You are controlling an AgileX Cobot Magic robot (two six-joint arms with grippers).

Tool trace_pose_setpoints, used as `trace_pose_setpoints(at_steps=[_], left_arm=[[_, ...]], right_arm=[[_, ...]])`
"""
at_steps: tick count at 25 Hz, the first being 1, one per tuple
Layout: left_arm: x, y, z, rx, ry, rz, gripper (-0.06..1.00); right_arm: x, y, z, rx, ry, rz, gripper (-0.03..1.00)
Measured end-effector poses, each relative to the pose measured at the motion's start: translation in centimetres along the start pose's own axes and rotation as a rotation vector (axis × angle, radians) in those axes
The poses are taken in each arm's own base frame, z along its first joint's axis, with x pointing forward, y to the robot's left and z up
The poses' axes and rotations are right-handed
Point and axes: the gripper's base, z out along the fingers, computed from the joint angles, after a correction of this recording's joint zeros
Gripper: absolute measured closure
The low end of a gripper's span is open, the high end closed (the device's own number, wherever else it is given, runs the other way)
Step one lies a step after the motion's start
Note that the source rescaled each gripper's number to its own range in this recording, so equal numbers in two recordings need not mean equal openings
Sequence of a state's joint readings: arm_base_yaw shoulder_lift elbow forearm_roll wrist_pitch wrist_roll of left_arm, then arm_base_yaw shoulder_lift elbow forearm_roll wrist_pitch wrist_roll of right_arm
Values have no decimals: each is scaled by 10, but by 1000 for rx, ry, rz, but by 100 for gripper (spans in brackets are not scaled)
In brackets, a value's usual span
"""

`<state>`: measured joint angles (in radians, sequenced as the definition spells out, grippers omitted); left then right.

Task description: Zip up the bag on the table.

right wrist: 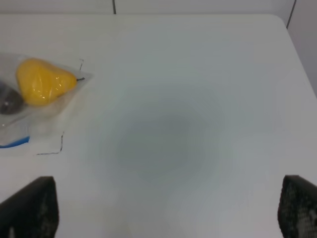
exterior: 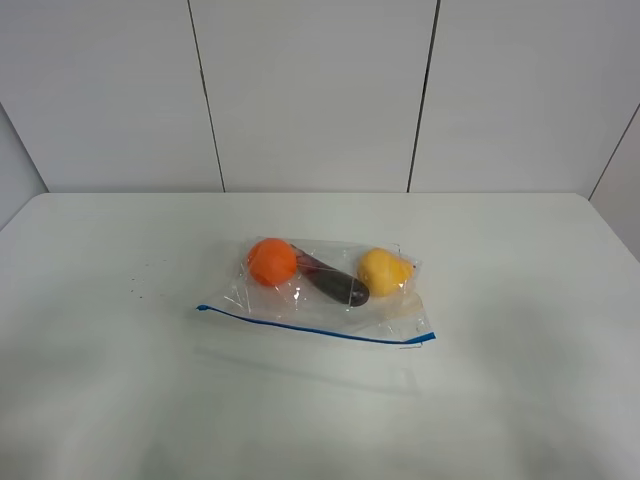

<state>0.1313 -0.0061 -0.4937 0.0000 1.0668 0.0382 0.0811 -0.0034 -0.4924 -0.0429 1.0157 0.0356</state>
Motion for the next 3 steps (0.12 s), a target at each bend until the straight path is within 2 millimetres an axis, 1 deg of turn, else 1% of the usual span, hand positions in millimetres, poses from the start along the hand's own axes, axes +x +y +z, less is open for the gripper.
trace_pose_setpoints(at_steps=[3], left_arm=[[0,0,0,0,0,0,-5]], right_arm=[[0,0,0,0,0,0,-1]])
